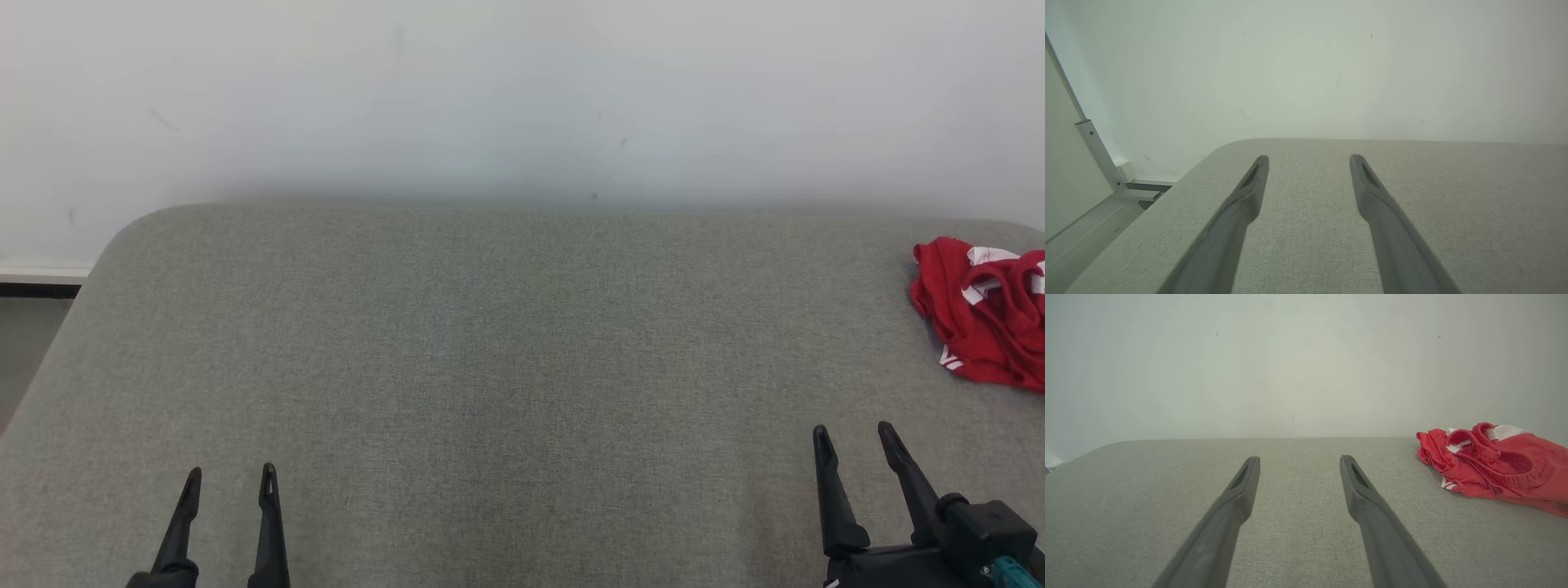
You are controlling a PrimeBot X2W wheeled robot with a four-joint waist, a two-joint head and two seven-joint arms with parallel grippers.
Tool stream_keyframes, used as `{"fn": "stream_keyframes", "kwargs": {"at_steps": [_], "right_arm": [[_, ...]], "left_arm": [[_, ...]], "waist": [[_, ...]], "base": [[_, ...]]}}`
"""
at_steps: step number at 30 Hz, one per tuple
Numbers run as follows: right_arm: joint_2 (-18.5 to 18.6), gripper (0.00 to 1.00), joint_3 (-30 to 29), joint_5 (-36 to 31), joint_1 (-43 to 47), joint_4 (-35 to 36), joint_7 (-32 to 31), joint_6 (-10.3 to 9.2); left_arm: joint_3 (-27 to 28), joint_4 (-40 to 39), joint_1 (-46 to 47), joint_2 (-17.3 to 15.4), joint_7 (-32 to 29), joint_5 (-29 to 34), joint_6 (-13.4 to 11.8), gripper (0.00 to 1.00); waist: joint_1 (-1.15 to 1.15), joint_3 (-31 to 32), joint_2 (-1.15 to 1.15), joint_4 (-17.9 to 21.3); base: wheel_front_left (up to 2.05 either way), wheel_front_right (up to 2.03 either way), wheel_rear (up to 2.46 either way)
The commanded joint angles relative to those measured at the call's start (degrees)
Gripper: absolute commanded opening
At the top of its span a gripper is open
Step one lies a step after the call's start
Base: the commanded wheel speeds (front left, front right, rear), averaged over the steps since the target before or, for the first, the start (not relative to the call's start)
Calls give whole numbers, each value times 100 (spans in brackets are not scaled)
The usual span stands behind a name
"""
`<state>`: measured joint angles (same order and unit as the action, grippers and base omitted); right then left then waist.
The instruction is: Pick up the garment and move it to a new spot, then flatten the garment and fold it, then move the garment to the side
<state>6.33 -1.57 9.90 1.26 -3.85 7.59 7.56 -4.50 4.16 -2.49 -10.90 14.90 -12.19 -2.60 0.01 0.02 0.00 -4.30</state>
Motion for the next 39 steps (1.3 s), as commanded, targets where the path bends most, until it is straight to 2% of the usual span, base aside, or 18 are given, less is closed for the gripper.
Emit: {"fn": "stream_keyframes", "kwargs": {"at_steps": [1, 8, 18, 22, 23, 28, 39], "right_arm": [[-60, 100, -21, -53, 115, 46, 32, -16], [-248, 100, -76, -92, 318, 150, 54, -16], [-329, 100, -109, -74, 374, 161, 96, -16], [-336, 100, -112, -71, 354, 133, 101, -16], [-327, 0, -99, -46, 337, 125, 68, 0], [-342, 0, -87, 14, 416, -129, 38, 0], [-330, 0, -135, 1258, 236, -256, -166, -1]], "left_arm": [[-2, 44, -12, 17, 28, 3, -2, 100], [-11, 220, 1, 40, 31, -35, 59, 100], [-46, 318, 61, 50, 33, -77, 254, 100], [-81, 397, 68, -3, 30, 1, 222, 100], [-88, 408, 22, 16, 12, -27, 231, 0], [-106, 648, -62, 103, -28, -111, 246, 0], [86, 703, 92, 206, -352, -1288, 362, 0]], "waist": [[-1, 34, 0, 33], [-1, 65, 0, 110], [-1, 27, 0, 151], [-1, 16, 0, 167], [-1, 15, 0, 168], [-1, 14, 0, 171], [-1, 11, 0, 193]], "base": [[0, 0, 0], [0, 0, 0], [0, 0, 0], [0, 0, 0], [0, 0, 0], [0, 0, 0], [0, 0, 0]]}}
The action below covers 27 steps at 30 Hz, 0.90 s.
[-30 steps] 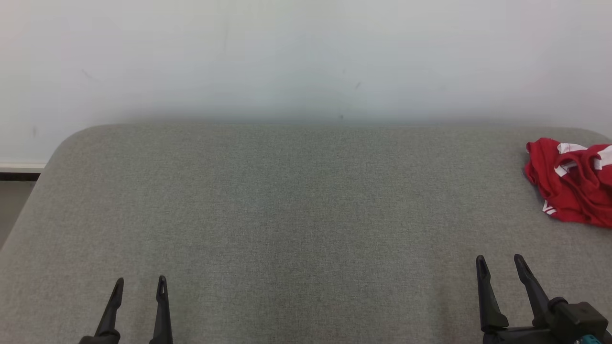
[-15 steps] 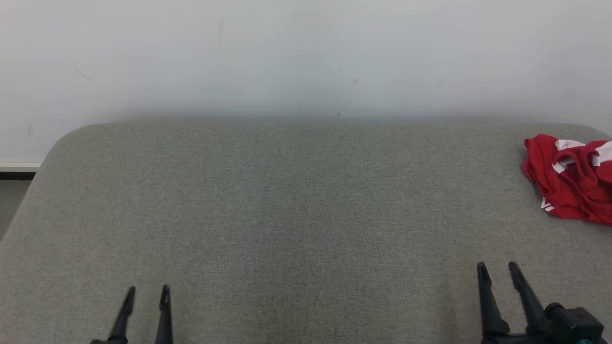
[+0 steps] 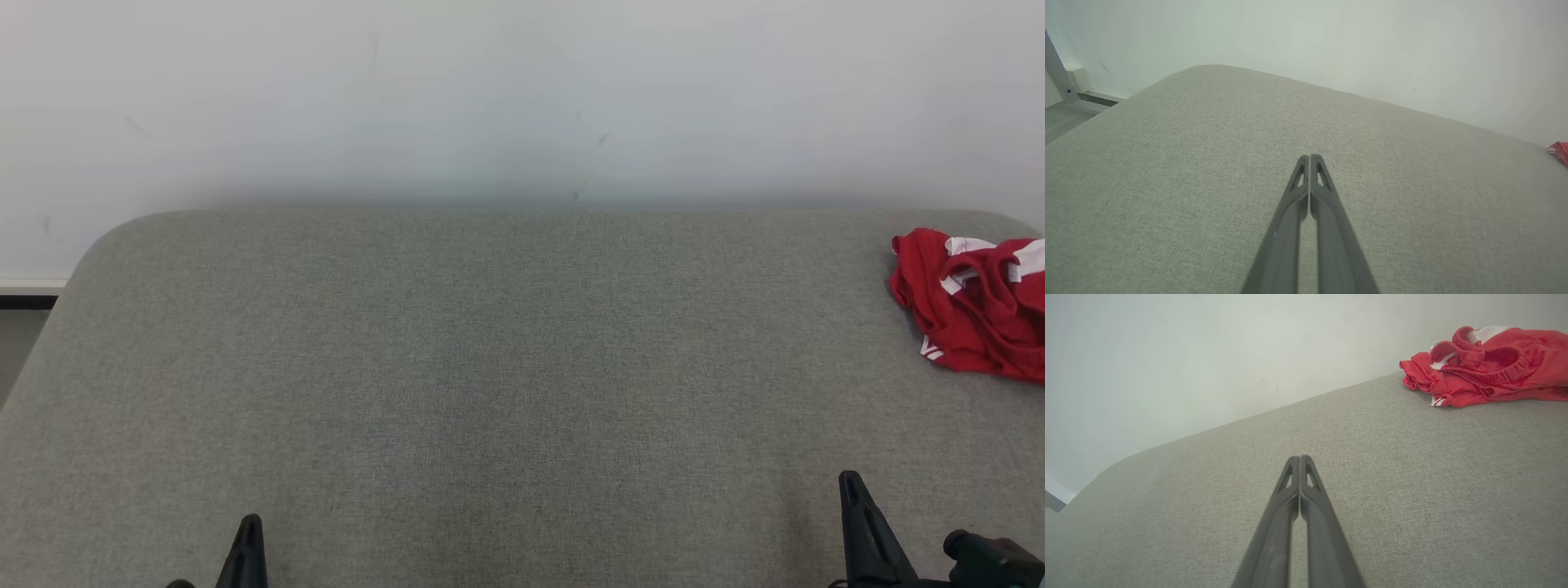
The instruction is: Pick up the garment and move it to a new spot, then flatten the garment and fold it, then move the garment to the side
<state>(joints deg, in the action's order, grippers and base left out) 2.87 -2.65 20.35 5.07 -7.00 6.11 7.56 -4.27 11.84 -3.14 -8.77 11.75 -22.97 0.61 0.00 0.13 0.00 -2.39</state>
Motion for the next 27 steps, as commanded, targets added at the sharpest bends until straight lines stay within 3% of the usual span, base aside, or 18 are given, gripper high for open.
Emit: {"fn": "stream_keyframes", "kwargs": {"at_steps": [1, 27], "right_arm": [[16, 0, -26, 213, -145, 59, -19, -1], [30, 0, -132, 2574, -490, -188, -421, -4]], "left_arm": [[63, -65, 158, -7, -36, -210, 41, 0], [406, 21, 435, 190, -633, -2466, 259, 0]], "waist": [[0, 0, 0, 2], [0, -7, 0, 56]], "base": [[0, 0, 0], [0, 0, 0]]}}
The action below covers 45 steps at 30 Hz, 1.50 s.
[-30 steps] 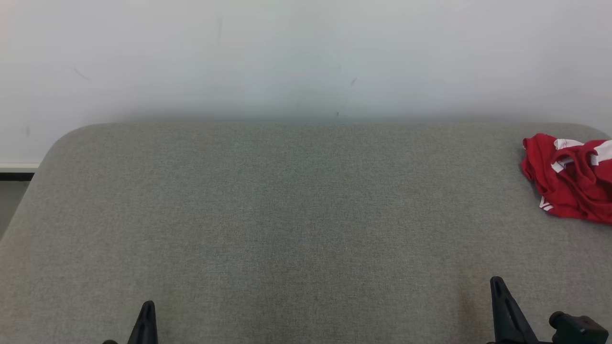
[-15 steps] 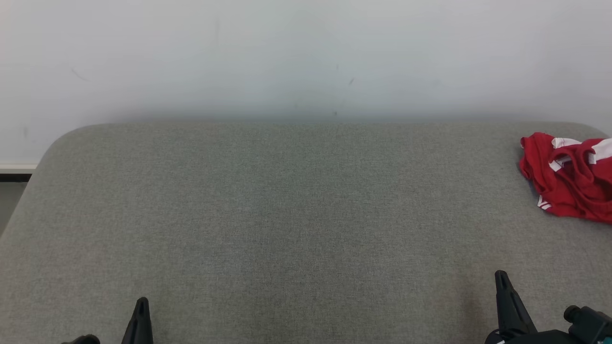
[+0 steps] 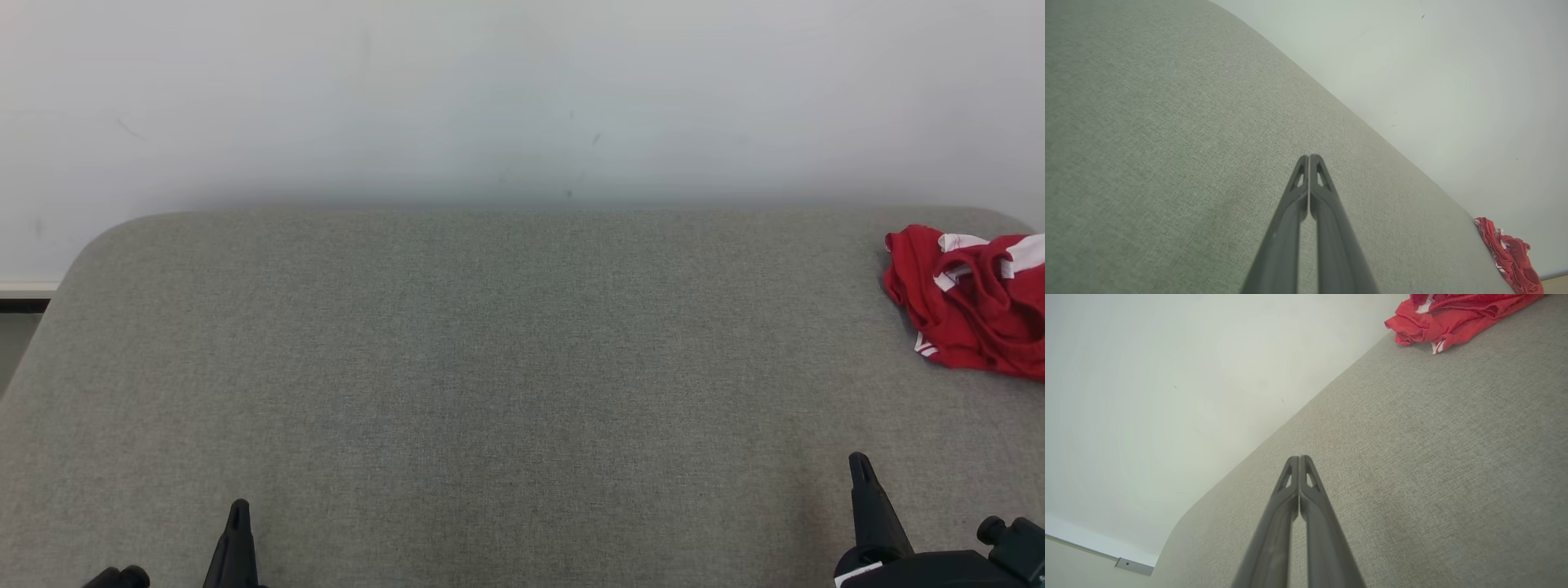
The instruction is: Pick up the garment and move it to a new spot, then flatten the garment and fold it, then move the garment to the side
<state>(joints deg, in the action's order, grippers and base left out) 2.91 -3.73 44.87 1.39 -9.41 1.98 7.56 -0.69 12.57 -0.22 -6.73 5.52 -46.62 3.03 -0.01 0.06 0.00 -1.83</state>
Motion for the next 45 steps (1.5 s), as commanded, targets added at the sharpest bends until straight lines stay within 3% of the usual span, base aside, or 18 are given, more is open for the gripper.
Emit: {"fn": "stream_keyframes", "kwargs": {"at_steps": [1, 45], "right_arm": [[27, 0, -28, 198, -132, 44, -22, -4], [27, 0, -171, 2964, -528, -259, -514, -8]], "left_arm": [[59, -50, 151, -7, -29, -179, 26, 0], [473, 70, 469, 233, -751, -2824, 289, 0]], "waist": [[1, 0, 0, 2], [1, -12, 0, 94]], "base": [[0, 0, 0], [0, 0, 0]]}}
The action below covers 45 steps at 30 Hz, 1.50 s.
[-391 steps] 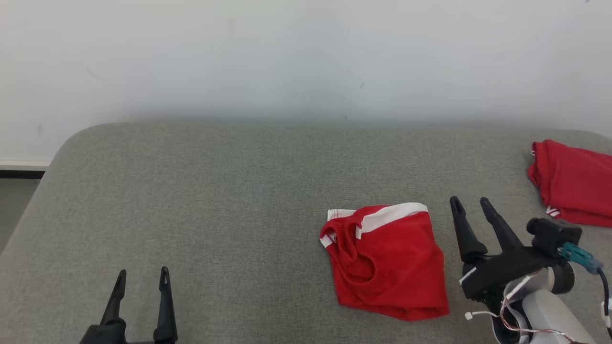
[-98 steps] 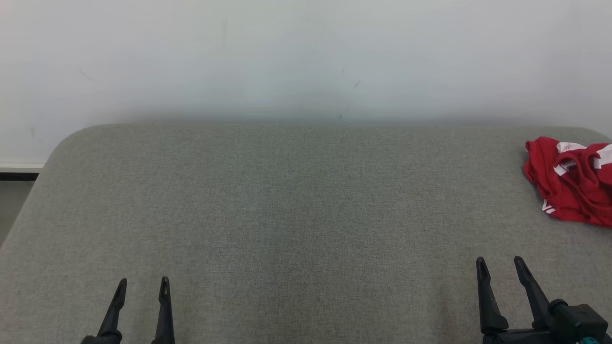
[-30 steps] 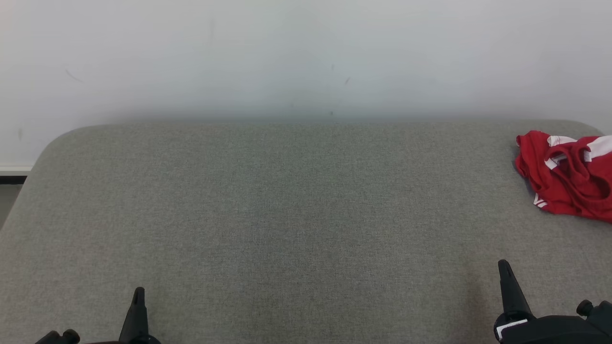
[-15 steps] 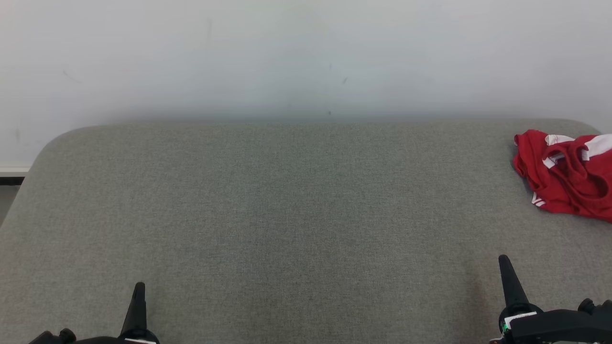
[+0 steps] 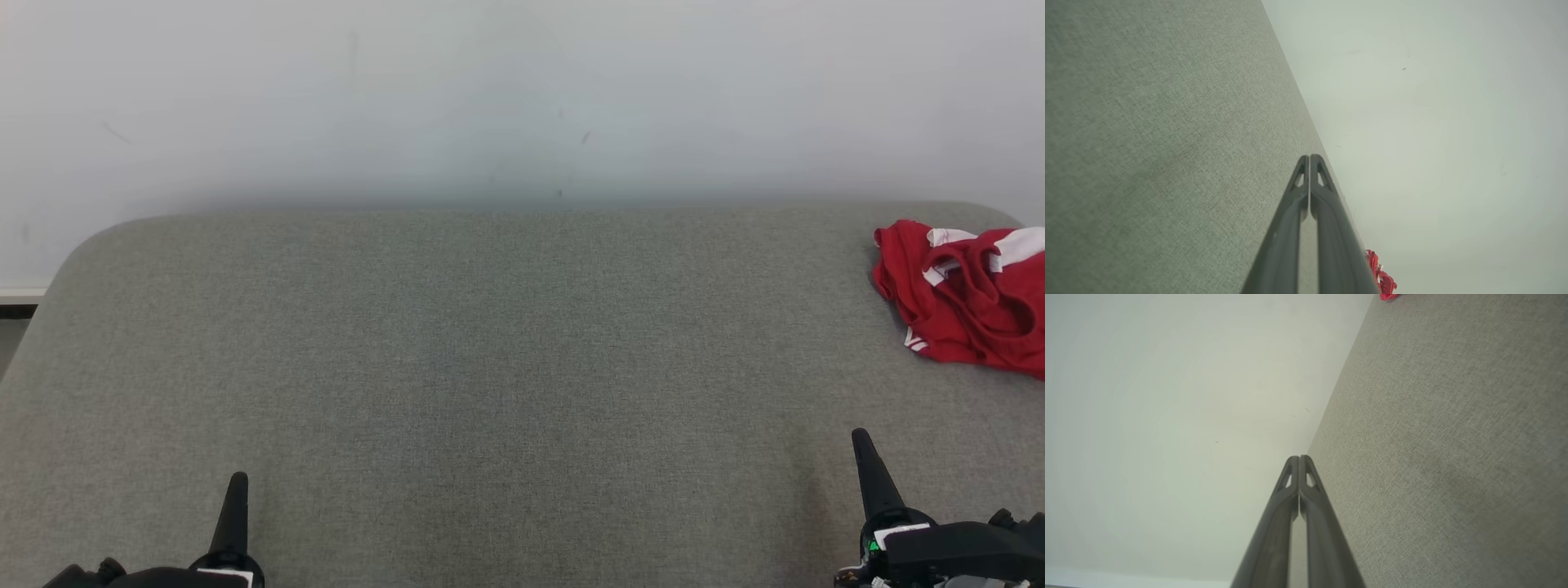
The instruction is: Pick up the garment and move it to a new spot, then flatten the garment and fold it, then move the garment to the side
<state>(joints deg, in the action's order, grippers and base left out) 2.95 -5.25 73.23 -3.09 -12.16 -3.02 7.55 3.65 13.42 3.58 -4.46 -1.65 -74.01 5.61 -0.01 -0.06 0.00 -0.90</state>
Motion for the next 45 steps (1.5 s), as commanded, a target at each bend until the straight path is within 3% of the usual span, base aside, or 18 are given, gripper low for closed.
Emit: {"fn": "stream_keyframes", "kwargs": {"at_steps": [1, 45], "right_arm": [[22, 0, -22, 177, -89, 11, -28, -7], [12, 0, -124, 1934, -336, -193, -352, -12]], "left_arm": [[46, -12, 97, 11, -44, -142, 38, 0], [308, 73, 296, 170, -503, -1852, 197, 0]], "waist": [[1, -1, 0, 3], [1, -12, 0, 90]], "base": [[0, 0, 0], [0, 0, 0]]}}
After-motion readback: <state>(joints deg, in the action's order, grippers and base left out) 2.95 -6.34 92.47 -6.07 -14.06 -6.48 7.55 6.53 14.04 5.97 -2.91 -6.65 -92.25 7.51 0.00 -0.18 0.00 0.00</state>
